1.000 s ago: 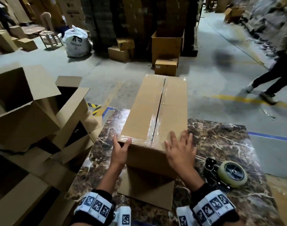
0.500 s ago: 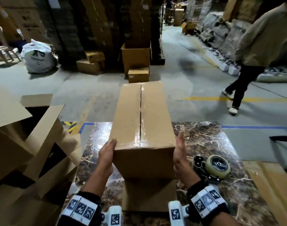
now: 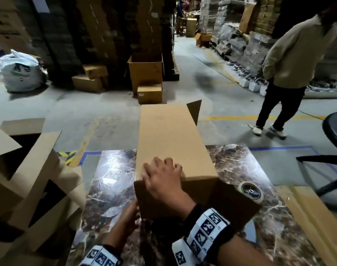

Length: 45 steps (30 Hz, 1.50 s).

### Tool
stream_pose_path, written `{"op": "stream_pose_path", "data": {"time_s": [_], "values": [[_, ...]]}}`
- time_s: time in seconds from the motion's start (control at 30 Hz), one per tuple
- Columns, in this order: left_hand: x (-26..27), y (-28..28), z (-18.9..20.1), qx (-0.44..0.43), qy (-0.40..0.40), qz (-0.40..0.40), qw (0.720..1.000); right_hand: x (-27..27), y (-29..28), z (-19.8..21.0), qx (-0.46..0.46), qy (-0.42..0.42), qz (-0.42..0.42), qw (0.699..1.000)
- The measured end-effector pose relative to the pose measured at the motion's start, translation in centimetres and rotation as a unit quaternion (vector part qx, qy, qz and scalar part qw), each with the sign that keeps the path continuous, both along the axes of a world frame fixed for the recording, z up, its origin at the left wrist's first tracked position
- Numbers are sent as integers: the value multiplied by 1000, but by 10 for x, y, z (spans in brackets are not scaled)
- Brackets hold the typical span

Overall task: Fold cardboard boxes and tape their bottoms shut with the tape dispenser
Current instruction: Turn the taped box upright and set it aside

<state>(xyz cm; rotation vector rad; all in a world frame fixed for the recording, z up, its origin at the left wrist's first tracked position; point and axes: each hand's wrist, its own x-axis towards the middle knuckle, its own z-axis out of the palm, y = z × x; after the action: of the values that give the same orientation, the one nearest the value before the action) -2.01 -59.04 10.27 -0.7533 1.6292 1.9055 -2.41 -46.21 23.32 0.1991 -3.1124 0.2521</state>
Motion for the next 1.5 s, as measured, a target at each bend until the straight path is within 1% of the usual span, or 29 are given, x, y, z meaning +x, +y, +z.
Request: {"op": "stream_pose_path", "data": {"time_s": [0.03,0.07,0.13,0.2,0.23,0.27,0.33,0.4,0.47,0.5,0.53,0.6,0.67,0.73,0.77,0.83,0.93,1.03,1.07,1.13,1.17,1.2,1.23,1.3,1.33,1.37,1.43,1.47,1.5], "values": [[-8,-8,7,-31,34,25,999,5,-2,-14,4,-19,10,1000],[-19,-16,16,-43,76,63,994,10,-4,-26,2,-24,17,1000],[-42,-28,42,-56,153,112,980,17,-3,-34,-28,-57,19,998],[-57,-31,65,-76,224,106,966,12,4,-35,-54,-35,35,997],[-62,-28,73,-113,260,82,955,10,12,-29,-72,-28,39,996],[-64,-21,82,-162,288,42,943,8,22,-22,-100,-25,22,994],[-65,-2,92,-264,304,-34,915,2,50,-10,-122,-8,-80,989],[-65,13,92,-308,287,-84,903,2,84,-7,-95,-22,-221,970],[-64,22,85,-316,270,-116,902,9,116,-12,-109,-96,-333,932],[-64,24,81,-326,266,-123,899,11,127,-15,-141,-136,-356,914],[-63,26,80,-338,269,-129,893,15,135,-17,-178,-165,-360,901],[-62,28,76,-346,280,-128,886,19,143,-17,-244,-189,-340,889],[-63,26,73,-333,293,-117,889,20,145,-10,-289,-187,-325,881],[-61,24,69,-313,303,-103,894,19,147,-2,-303,-183,-316,881],[-59,23,67,-303,306,-93,898,18,147,4,-296,-179,-310,885],[-53,23,62,-268,304,-63,912,15,145,21,-262,-162,-299,903],[-43,26,46,-210,287,-19,935,12,133,55,-179,-128,-260,940],[-34,24,30,-192,255,-6,948,12,104,83,-80,-106,-201,971],[-31,21,26,-201,248,-10,948,13,92,88,-54,-103,-182,976],[-26,11,27,-263,249,-40,931,16,68,97,-26,-120,-146,982],[-26,6,30,-306,260,-52,914,18,58,100,-20,-136,-127,982],[-27,0,38,-350,289,-52,890,19,49,104,-14,-152,-103,983],[-29,-4,51,-373,329,-32,867,22,40,109,-8,-162,-78,984],[-32,-6,87,-361,427,26,829,27,28,117,14,-168,-32,985],[-33,-1,104,-335,460,40,821,33,25,120,22,-170,-11,985],[-35,3,118,-304,474,43,825,38,22,123,27,-177,13,984],[-40,12,132,-254,457,12,852,48,22,125,20,-192,62,979],[-42,13,133,-268,431,-24,861,49,25,125,12,-203,88,975],[-45,10,126,-318,398,-73,857,48,31,123,-4,-220,108,970]]}}
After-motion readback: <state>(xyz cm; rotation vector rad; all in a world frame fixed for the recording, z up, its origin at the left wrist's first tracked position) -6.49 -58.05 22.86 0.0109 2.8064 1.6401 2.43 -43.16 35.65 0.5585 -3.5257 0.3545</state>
